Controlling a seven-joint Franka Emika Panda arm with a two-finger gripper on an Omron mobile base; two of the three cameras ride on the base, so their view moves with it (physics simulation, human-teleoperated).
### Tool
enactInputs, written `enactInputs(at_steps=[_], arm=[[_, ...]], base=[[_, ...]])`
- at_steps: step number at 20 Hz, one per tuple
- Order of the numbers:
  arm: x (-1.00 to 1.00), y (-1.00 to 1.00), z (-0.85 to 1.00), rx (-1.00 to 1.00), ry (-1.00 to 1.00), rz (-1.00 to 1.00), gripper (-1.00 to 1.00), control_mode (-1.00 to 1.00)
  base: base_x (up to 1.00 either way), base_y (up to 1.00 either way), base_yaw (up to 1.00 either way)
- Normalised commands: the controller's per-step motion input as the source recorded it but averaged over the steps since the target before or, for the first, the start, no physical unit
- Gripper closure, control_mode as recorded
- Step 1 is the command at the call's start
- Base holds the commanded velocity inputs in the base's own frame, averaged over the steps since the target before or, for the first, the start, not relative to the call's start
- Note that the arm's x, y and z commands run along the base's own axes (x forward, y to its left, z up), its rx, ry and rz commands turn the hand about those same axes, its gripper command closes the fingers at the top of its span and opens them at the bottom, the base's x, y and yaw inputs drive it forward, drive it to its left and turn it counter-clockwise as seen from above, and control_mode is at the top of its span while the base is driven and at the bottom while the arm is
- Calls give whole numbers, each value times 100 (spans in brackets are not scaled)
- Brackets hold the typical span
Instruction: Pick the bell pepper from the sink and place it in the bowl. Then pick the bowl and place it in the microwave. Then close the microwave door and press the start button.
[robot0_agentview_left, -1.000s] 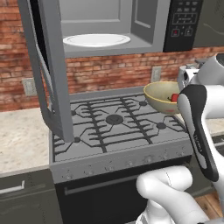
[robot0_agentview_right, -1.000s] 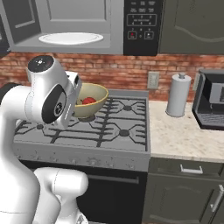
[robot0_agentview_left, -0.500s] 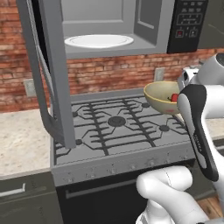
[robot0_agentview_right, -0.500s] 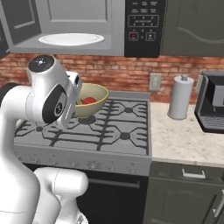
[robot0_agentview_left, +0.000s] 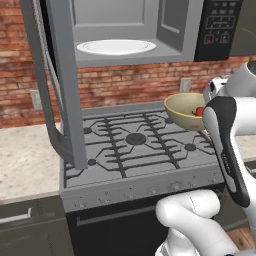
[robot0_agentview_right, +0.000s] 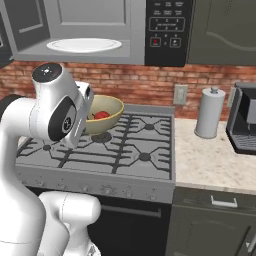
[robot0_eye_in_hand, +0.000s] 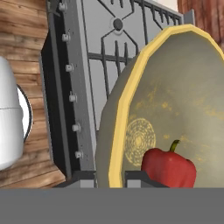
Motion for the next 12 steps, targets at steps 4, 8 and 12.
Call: enactInputs(at_steps=[4,8,12], arm=[[0,0,0,0,0,0,100,100],[0,0,0,0,0,0,100,100],[0,4,0,0,0,1,100,-100]], base=[[47,0,5],[17,0,6],[2,2,3]])
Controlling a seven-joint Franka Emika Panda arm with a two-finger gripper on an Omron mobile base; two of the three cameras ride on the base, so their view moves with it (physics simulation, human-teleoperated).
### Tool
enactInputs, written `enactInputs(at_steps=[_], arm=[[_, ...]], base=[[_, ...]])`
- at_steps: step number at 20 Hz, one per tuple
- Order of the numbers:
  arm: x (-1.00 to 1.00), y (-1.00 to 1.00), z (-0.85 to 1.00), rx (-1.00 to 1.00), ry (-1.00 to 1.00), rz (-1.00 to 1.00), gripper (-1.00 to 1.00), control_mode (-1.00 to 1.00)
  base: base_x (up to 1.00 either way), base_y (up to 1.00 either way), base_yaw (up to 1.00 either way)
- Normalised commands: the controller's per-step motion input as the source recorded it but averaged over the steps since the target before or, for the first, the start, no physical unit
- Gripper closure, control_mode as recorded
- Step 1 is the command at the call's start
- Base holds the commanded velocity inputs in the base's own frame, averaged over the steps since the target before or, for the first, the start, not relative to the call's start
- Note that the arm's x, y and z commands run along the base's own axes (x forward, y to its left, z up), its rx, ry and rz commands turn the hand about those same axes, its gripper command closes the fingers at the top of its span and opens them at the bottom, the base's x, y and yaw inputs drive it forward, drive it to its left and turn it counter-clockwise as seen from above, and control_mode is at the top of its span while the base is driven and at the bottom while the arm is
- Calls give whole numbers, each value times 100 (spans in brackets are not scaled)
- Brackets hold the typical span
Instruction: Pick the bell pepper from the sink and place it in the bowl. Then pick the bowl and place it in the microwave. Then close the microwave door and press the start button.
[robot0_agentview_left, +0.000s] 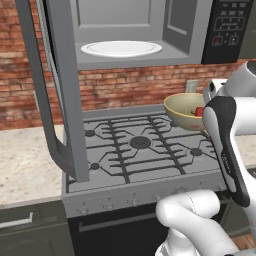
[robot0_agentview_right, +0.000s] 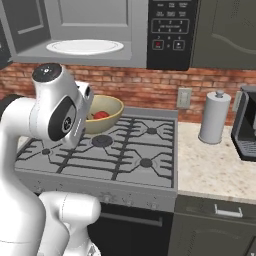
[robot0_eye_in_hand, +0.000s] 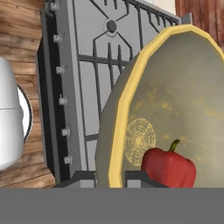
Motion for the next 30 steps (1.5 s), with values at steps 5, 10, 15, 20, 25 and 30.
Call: enactInputs(at_steps=[5,10,15,20,25,30], arm=[[1,22,5,0,0,2,100,-100],[-5,43,45,0,-4,4,100,-100],[-26,23,51,0,-11,5,100,-100],[-1,21,41,-2,-18,6,100,-100],[20,27,43,-2,-16,4,100,-100],[25,23,44,-2,-10,2,100,-100]], base=[[0,0,0],[0,0,0],[0,0,0],[0,0,0],[0,0,0],[0,0,0]])
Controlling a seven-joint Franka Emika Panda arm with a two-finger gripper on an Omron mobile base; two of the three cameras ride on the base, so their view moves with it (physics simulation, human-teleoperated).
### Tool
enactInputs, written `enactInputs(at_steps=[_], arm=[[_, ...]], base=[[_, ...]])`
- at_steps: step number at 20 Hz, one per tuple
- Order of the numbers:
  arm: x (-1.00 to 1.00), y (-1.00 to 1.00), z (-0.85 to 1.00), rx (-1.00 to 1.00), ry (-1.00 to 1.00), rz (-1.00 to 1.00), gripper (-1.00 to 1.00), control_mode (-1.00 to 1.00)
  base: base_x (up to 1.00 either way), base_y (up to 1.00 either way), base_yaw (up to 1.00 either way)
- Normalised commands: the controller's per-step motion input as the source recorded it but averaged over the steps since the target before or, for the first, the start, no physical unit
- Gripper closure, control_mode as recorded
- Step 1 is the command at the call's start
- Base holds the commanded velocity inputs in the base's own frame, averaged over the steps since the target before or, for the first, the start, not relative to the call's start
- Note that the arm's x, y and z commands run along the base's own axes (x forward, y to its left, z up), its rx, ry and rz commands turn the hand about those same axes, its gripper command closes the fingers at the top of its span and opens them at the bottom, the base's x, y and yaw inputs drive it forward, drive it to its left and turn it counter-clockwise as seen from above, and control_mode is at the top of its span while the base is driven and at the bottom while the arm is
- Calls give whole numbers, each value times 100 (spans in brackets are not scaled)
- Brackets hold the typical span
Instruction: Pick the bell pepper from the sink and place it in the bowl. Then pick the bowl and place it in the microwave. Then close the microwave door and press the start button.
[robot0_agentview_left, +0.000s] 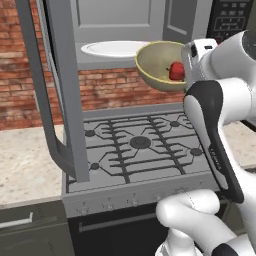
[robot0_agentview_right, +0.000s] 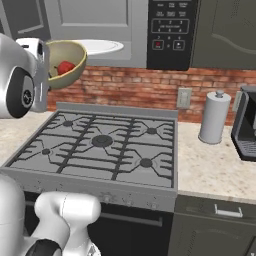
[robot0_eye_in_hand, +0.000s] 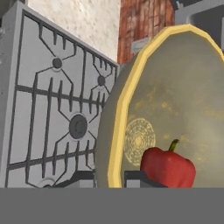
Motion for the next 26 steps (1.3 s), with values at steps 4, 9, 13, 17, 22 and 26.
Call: enactInputs(at_steps=[4,9,13,17,22,26], arm=[[17,15,30,0,-3,1,100,-100],[17,3,20,0,0,0,100,-100],[22,0,38,0,0,0,100,-100],[18,0,33,0,0,0,100,-100],[43,0,3,0,0,0,100,-100],[63,0,-1,0,1,0,100,-100]], base=[[0,0,0],[0,0,0],[0,0,0],[0,0,0],[0,0,0],[0,0,0]])
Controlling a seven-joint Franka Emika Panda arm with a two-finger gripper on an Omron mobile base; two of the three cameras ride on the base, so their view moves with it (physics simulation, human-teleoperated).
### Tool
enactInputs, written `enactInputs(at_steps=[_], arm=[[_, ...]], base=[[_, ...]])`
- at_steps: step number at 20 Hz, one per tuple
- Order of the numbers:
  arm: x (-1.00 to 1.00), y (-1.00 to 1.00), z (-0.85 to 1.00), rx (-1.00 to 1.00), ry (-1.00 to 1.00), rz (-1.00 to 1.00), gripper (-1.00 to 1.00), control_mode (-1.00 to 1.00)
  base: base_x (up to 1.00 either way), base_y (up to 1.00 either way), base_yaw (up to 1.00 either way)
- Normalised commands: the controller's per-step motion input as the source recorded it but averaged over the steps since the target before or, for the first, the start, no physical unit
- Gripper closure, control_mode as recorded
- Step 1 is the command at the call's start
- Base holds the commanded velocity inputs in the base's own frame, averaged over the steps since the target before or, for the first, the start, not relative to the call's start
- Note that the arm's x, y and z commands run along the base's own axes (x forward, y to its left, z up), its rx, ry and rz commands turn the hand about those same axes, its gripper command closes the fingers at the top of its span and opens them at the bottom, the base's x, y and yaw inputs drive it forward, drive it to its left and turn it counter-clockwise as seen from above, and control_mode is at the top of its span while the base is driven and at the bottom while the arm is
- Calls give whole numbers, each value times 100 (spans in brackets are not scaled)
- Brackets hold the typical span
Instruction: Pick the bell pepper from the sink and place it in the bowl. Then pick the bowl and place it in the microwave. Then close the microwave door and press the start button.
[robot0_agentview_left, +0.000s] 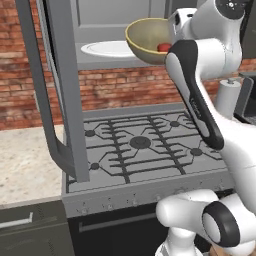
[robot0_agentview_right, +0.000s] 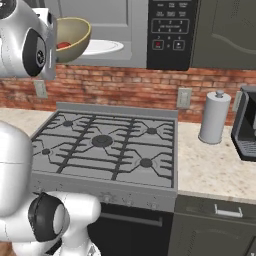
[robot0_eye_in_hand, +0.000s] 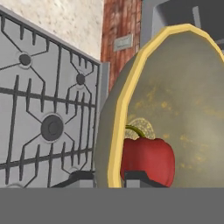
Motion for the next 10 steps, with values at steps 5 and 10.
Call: enactInputs(at_steps=[5,10], arm=[[67,0,0,0,0,0,100,-100],[60,0,-1,0,0,0,100,-100]], base=[[0,0,0],[0,0,0]])
